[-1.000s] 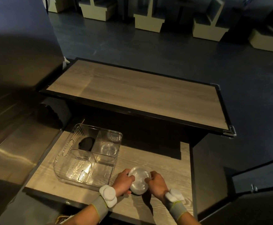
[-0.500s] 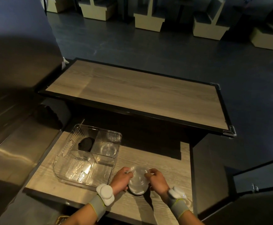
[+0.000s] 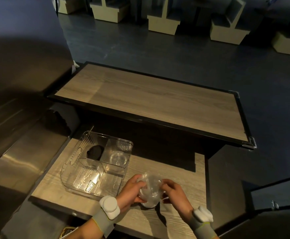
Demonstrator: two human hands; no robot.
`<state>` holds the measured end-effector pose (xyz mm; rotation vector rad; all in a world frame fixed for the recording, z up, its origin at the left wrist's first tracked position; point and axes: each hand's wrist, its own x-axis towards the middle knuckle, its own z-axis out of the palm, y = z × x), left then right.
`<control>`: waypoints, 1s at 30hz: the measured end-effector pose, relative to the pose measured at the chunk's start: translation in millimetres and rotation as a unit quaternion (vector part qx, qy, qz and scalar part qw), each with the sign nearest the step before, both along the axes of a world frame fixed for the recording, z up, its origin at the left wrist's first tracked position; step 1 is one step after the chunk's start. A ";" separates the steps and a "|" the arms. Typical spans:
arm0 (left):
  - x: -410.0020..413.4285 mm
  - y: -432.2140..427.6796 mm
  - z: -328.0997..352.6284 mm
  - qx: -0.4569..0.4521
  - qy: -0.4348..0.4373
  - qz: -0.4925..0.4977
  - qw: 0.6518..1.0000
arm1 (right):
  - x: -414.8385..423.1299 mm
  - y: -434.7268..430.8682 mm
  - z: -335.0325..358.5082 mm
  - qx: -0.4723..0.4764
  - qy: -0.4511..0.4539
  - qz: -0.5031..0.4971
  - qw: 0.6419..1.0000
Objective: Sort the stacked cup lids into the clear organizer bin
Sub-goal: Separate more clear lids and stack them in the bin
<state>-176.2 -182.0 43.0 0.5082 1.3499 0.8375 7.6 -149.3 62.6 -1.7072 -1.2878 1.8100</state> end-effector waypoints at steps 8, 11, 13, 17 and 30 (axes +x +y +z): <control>-24.4 -8.0 16.1 0.017 -0.039 0.044 0.998 | 6.7 3.8 24.9 0.311 -0.145 0.209 0.916; -36.5 -8.6 26.8 0.040 -0.059 0.047 0.996 | -6.9 -3.5 30.7 0.455 -0.205 0.337 0.799; -44.9 -9.3 34.6 0.047 -0.067 0.050 0.995 | -20.4 -9.4 31.1 0.499 -0.231 0.370 0.748; -64.5 -15.1 41.4 0.044 -0.072 0.064 0.994 | -47.8 -8.7 32.7 0.573 -0.250 0.358 0.693; -139.2 -41.1 31.2 -0.054 -0.057 0.155 0.985 | -126.6 -6.2 38.9 0.452 -0.067 0.346 0.819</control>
